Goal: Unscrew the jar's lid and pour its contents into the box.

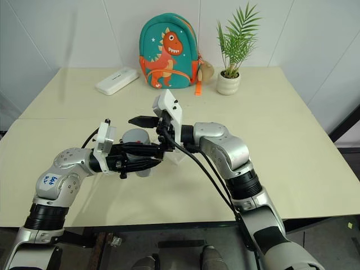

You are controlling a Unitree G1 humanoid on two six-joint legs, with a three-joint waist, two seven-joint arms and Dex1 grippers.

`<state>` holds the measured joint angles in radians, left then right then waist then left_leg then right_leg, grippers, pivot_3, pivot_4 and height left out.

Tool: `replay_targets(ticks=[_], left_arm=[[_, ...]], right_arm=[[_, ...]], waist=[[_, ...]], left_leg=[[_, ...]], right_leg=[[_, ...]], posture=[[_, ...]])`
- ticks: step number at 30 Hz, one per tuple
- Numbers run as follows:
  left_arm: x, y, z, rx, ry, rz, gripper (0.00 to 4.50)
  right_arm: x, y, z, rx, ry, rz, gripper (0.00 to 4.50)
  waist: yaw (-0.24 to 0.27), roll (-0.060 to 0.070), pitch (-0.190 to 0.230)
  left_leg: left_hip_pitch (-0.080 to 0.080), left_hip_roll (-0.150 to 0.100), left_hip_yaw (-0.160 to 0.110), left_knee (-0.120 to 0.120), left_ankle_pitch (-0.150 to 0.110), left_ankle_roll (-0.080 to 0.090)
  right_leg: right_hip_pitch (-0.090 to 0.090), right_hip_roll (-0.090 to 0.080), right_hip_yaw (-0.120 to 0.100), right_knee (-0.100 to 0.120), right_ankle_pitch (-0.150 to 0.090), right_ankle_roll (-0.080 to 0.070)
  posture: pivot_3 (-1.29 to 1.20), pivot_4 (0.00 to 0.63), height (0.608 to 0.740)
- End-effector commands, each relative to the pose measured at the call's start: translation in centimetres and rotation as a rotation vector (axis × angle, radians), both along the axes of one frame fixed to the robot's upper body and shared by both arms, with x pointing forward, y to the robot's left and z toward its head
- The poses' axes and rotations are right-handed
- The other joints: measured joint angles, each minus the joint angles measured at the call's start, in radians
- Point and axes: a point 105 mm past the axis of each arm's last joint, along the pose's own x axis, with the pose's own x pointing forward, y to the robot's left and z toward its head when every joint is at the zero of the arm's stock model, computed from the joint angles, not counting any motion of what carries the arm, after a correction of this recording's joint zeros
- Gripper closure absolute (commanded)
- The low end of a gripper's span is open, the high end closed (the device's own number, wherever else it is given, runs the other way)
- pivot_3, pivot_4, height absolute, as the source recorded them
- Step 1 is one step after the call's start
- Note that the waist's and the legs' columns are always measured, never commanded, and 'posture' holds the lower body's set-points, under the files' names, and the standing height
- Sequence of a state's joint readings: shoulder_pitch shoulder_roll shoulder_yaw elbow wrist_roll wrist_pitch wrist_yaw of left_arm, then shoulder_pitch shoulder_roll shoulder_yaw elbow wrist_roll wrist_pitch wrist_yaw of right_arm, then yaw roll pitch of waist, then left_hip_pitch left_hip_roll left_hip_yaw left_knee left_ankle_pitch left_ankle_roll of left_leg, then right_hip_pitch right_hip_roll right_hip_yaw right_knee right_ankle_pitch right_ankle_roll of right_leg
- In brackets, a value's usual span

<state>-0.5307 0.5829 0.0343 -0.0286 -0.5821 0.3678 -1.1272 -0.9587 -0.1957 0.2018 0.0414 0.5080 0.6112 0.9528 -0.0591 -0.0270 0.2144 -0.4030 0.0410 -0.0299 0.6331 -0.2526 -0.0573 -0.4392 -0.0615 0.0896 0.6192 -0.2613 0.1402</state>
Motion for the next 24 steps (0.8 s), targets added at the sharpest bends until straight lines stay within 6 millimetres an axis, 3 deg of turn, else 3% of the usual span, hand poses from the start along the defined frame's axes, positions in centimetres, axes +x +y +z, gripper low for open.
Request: replay_targets(ticks=[1,7,14,21,24], left_arm=[[-0.6,-0.1,1.1,-0.011,-0.058,-0.023,2.40],[-0.6,0.0,1.1,-0.010,-0.058,-0.017,2.40],[-0.6,0.3,1.0,-0.008,-0.055,-0.012,2.40],[-0.5,0.5,1.0,-0.003,-0.056,-0.007,2.40],[-0.5,0.4,0.9,-0.006,-0.057,-0.011,2.40]], right_arm=[[1.6,-2.6,1.4,0.027,-0.049,-0.084,0.03],[2.5,-6.0,1.8,0.033,-0.031,-0.124,0.03],[1.4,-9.5,1.8,0.018,-0.006,-0.094,0.03],[-0.6,-9.6,2.3,0.018,0.007,-0.003,0.03],[-1.1,-7.5,2.8,0.032,-0.005,0.017,0.03]], waist=[[0.001,0.000,0.000],[0.000,0.000,0.000],[0.002,0.000,0.000],[-0.002,0.000,0.000],[-0.001,0.000,0.000]], left_leg=[[0.000,0.000,0.000,0.000,0.000,0.000],[0.000,0.000,0.000,0.000,0.000,0.000],[0.000,0.000,0.000,-0.001,0.000,0.000],[0.000,0.000,0.000,-0.001,0.000,0.000],[0.000,0.000,0.000,0.000,0.000,0.001]], right_leg=[[0.000,0.000,0.000,0.000,0.000,0.000],[0.000,0.000,0.000,0.000,0.000,0.000],[0.000,0.000,0.000,-0.002,0.000,0.000],[-0.001,0.001,0.001,0.000,0.000,0.000],[-0.001,0.000,0.001,0.000,0.000,0.000]], posture=[[0.00,0.150,0.740],[0.00,0.150,0.740],[0.00,0.150,0.740],[0.00,0.150,0.740],[0.00,0.150,0.740]])
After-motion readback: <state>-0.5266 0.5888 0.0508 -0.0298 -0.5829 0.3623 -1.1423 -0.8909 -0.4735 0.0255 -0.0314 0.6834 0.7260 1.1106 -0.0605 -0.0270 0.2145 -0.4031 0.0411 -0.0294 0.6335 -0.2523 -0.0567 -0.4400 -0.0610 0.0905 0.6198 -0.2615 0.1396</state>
